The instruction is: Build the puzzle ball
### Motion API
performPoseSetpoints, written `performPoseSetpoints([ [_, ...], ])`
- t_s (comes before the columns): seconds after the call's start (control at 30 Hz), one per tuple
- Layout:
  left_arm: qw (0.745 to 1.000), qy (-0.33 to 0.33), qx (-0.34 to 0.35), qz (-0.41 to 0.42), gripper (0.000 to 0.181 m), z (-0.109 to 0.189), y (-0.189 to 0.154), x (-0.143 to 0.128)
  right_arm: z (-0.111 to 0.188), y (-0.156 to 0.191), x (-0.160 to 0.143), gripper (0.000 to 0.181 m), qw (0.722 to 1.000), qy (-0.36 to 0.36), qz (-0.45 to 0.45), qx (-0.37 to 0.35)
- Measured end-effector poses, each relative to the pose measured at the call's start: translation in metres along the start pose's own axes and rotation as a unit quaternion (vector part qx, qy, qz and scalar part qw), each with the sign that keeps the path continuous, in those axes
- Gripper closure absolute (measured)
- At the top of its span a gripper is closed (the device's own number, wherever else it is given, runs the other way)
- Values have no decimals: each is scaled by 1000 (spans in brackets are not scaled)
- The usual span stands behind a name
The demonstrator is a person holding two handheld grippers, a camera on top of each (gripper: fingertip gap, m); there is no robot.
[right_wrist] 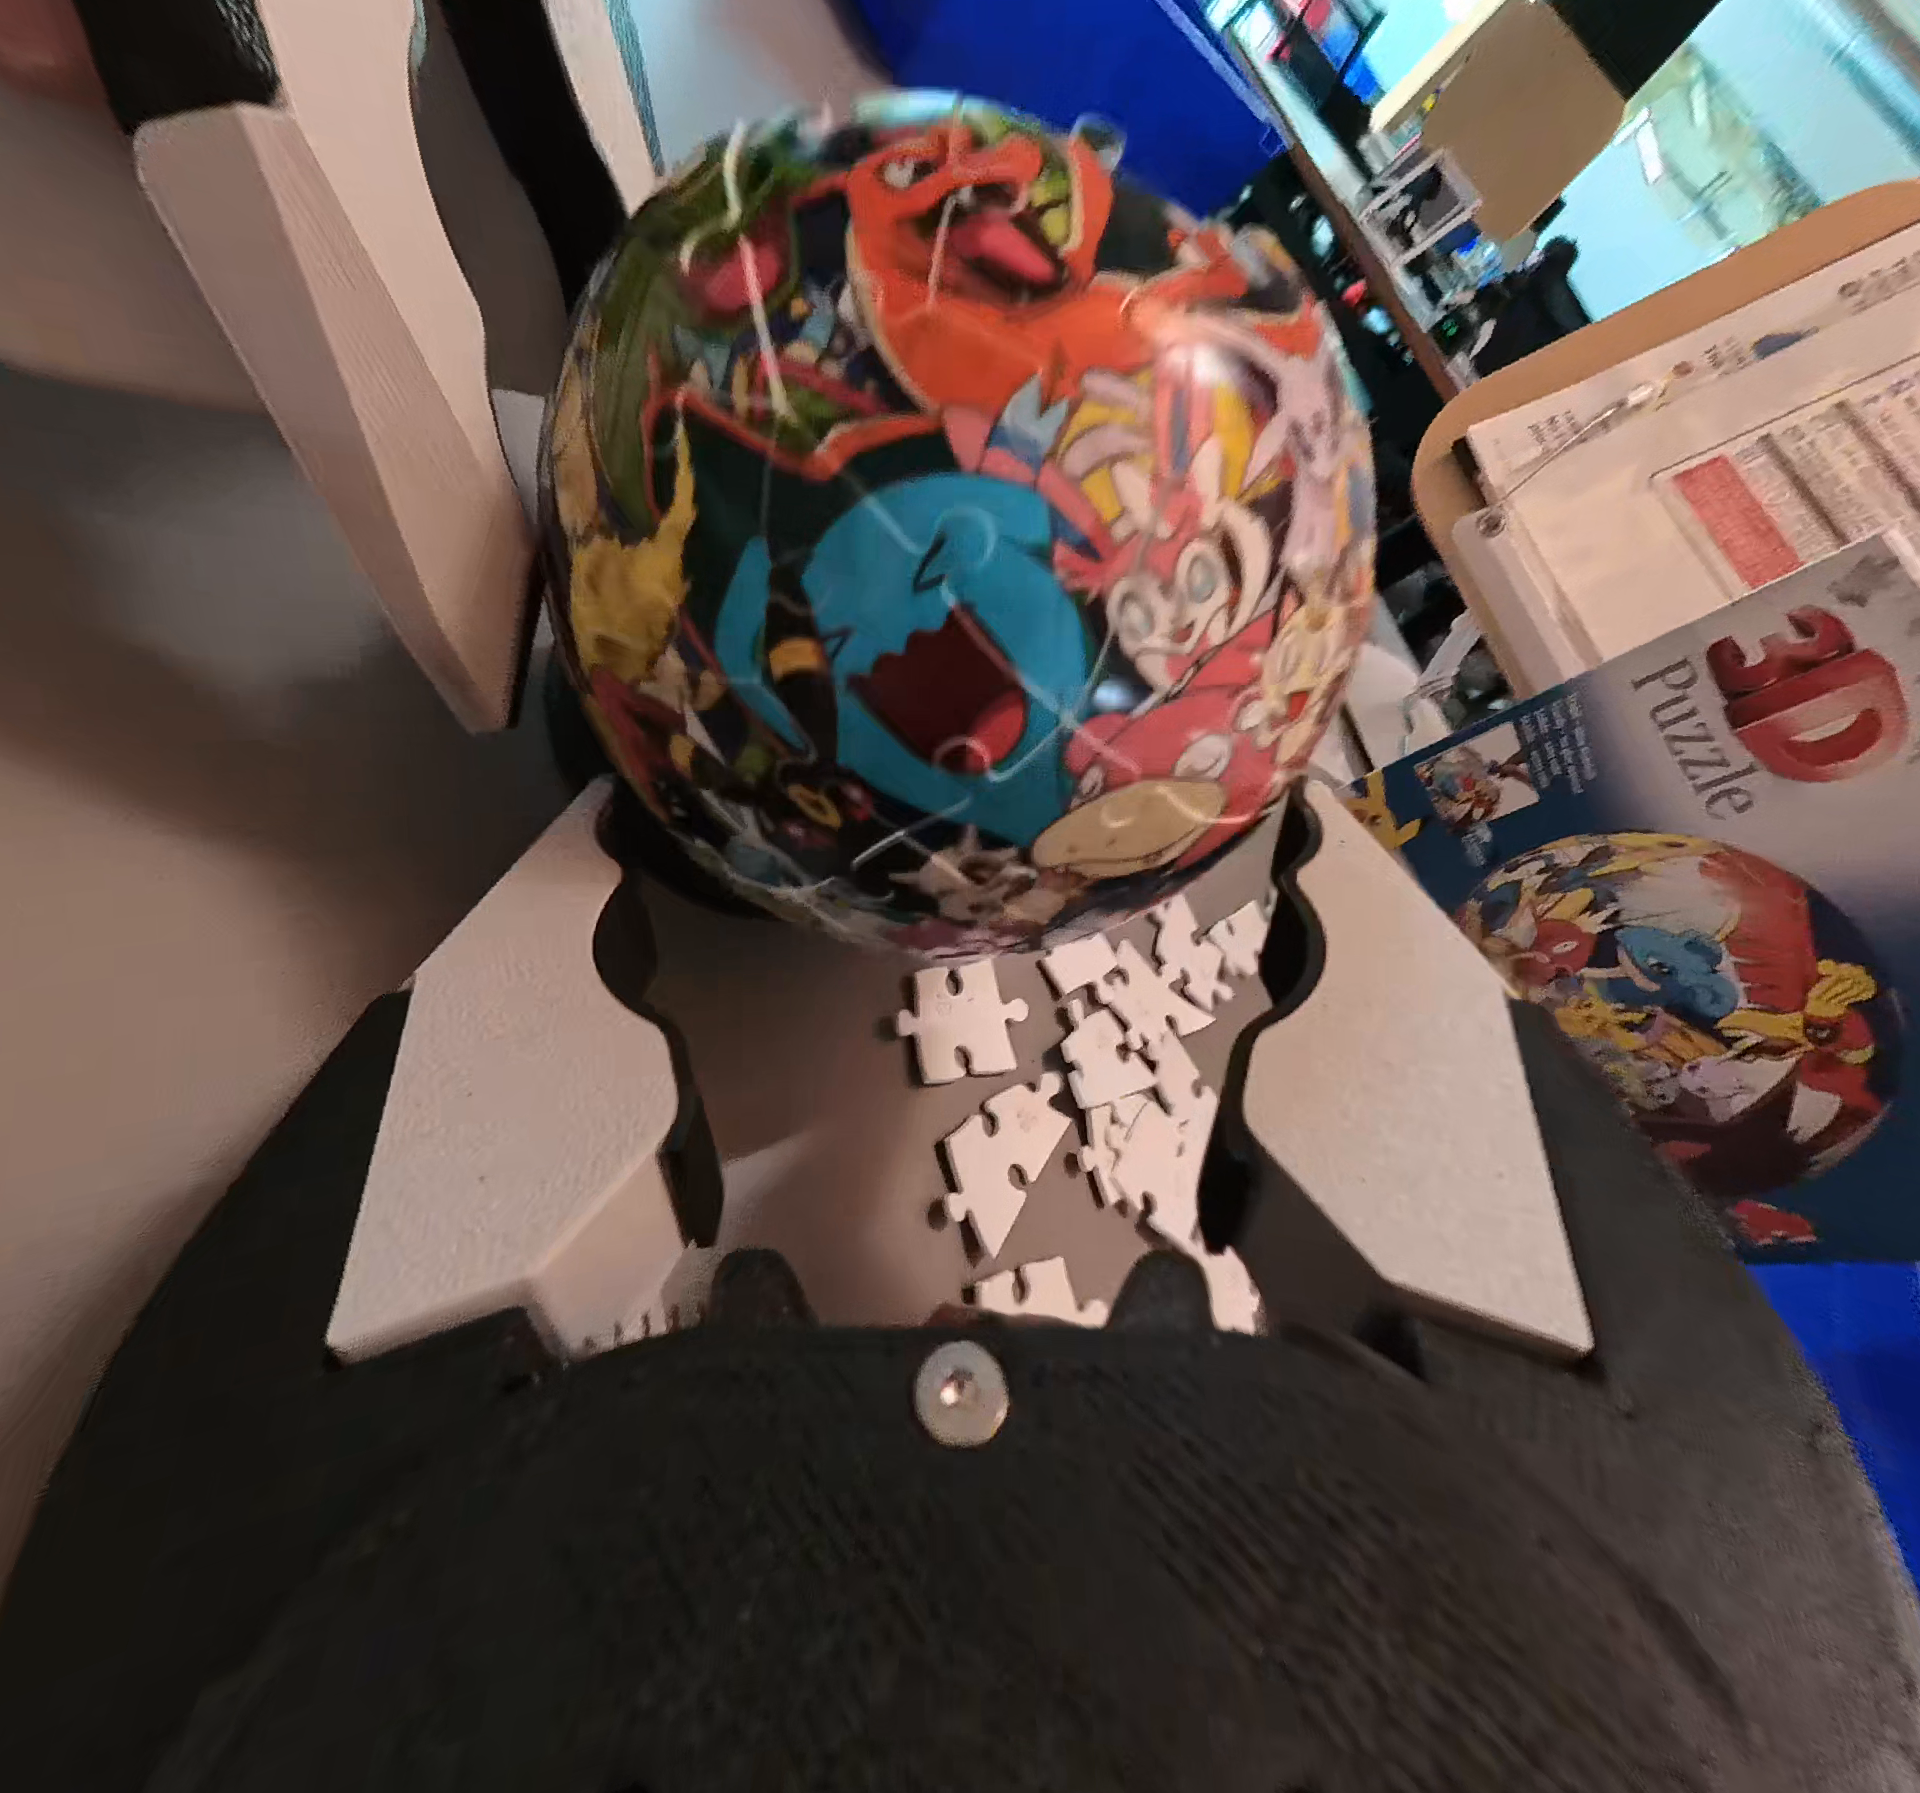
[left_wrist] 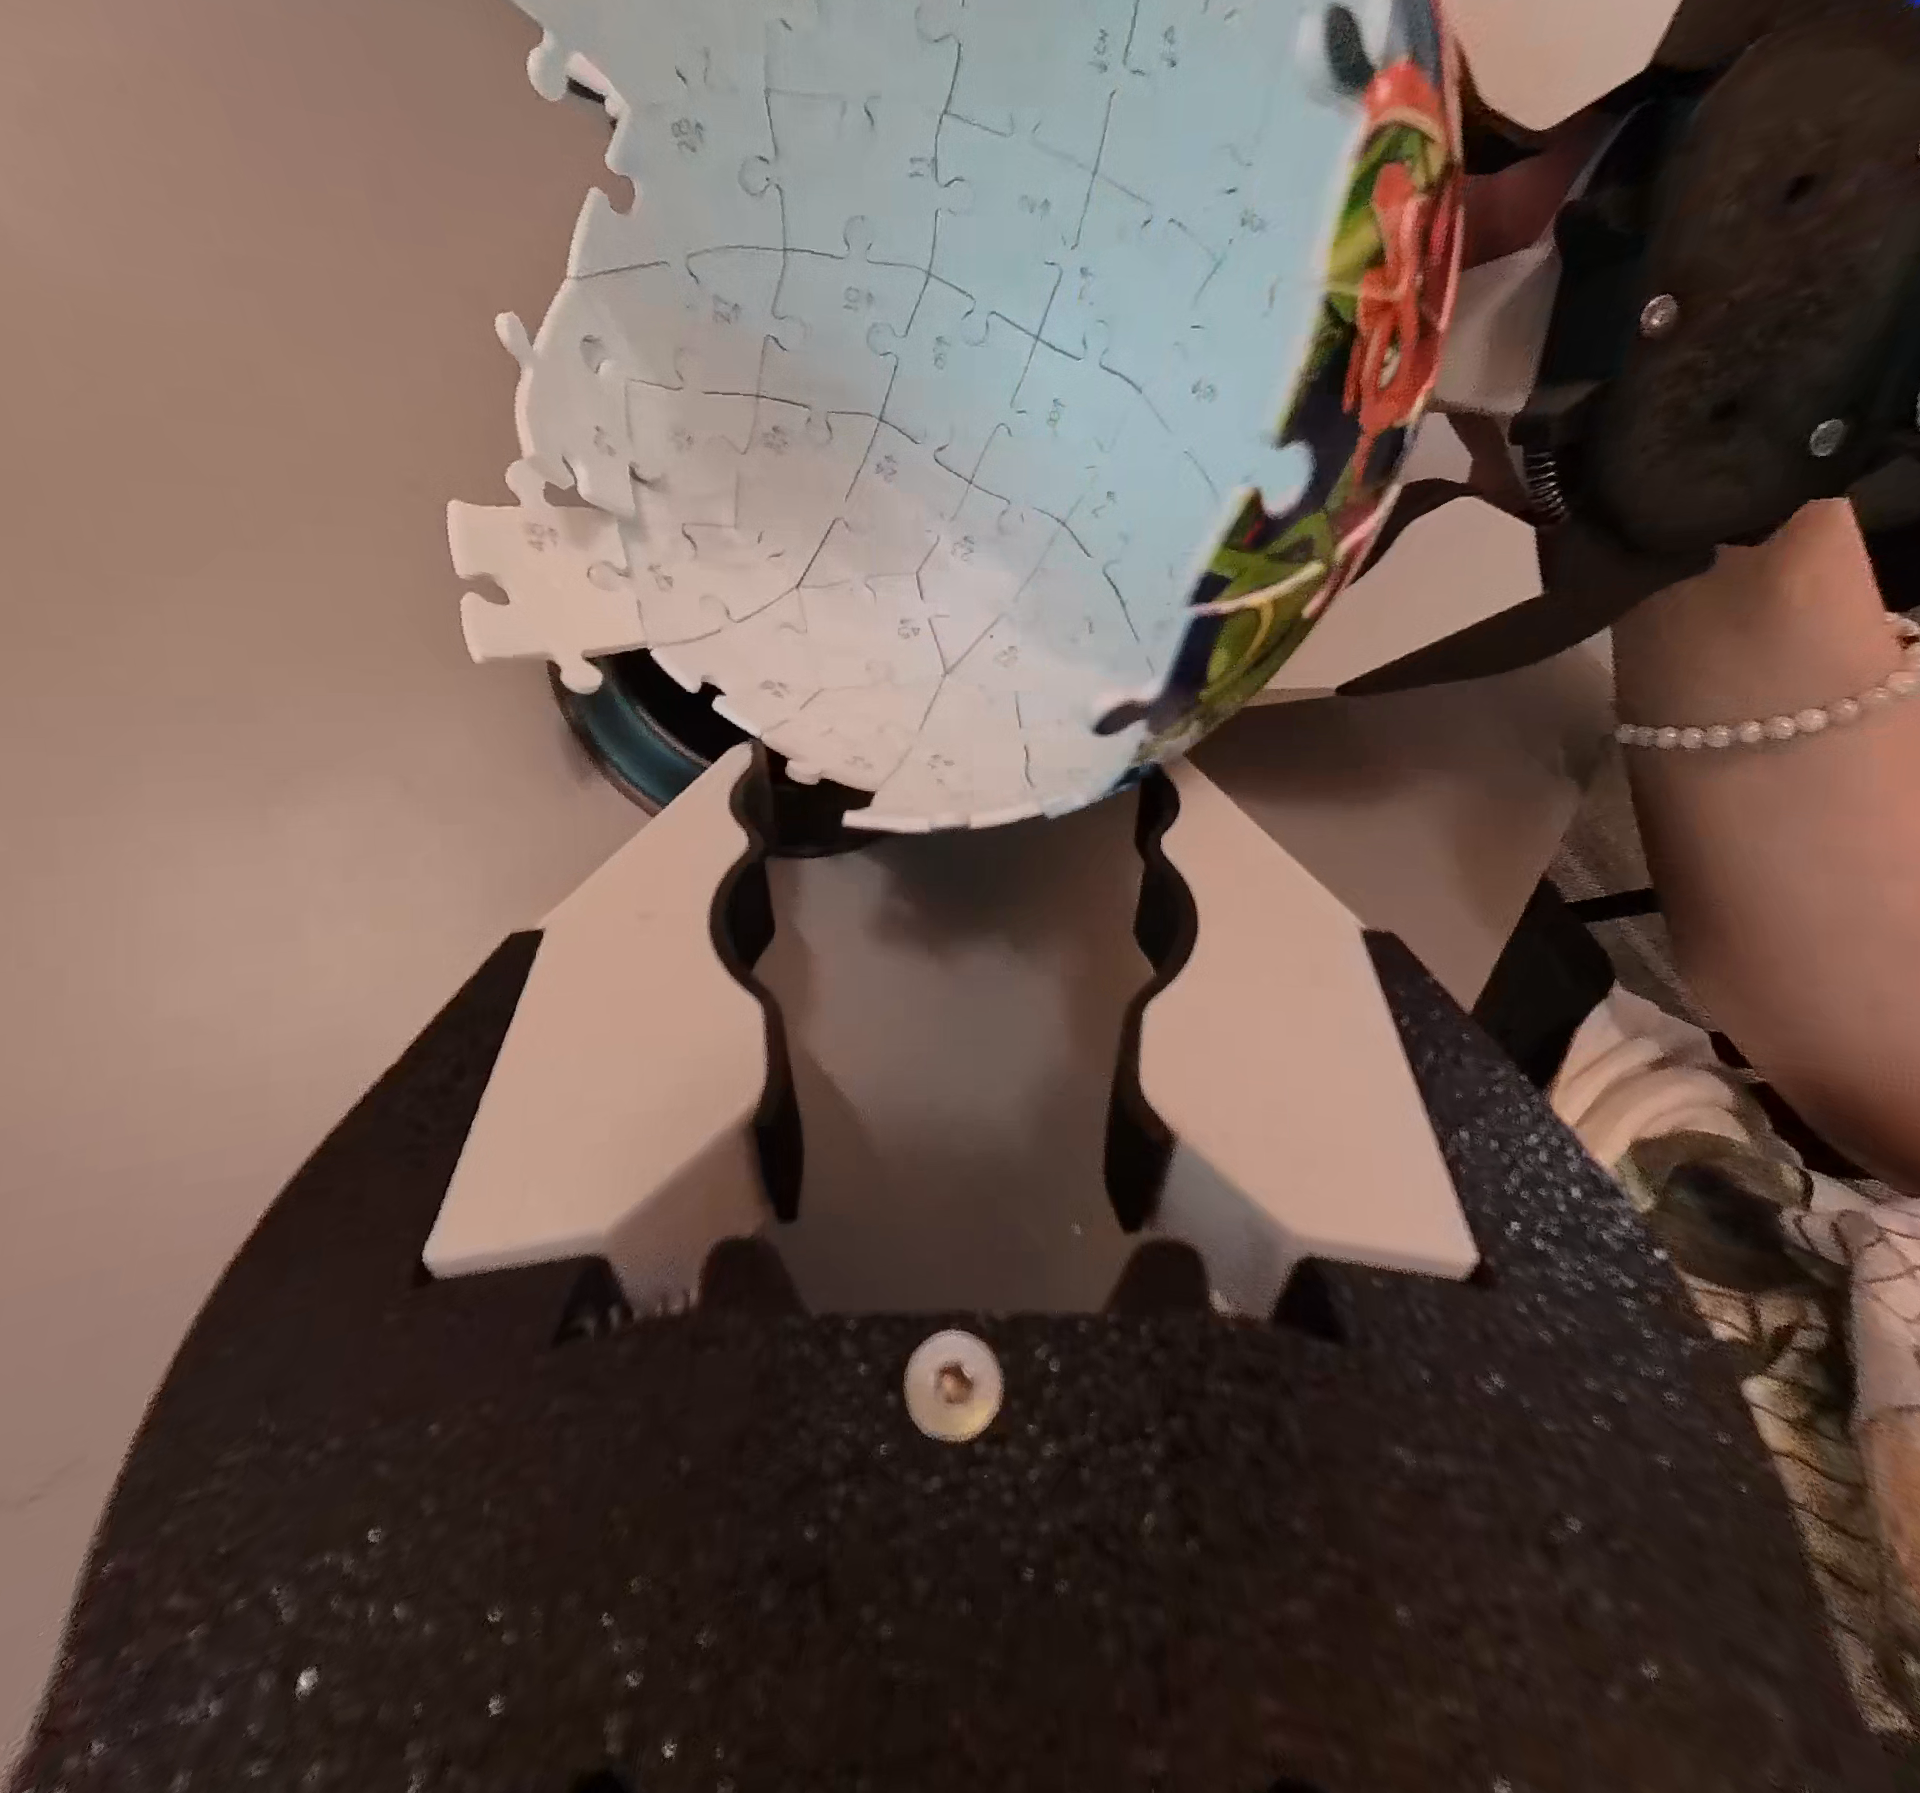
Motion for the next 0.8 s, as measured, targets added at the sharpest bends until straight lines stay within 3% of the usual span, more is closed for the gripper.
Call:
performPoseSetpoints([
  [0.27,997,26,-68,32,111,-2,-7,1,15,1,15,63,1000,-12,9,12],
  [0.53,992,24,-106,72,98,6,-20,0,27,4,7,65,1000,-14,-13,16],
  [0.8,980,0,-146,134,95,12,-19,-5,29,0,20,75,995,-82,-44,33],
])
Point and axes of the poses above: each gripper's, where its closed fingertips meet, z back along the fingers, x out of its top, y = z × x across the jaws, the point moved 8 cm from there along z, back along the fingers, and after that the axes turned 1 degree about -x, right-handed, at the moved point
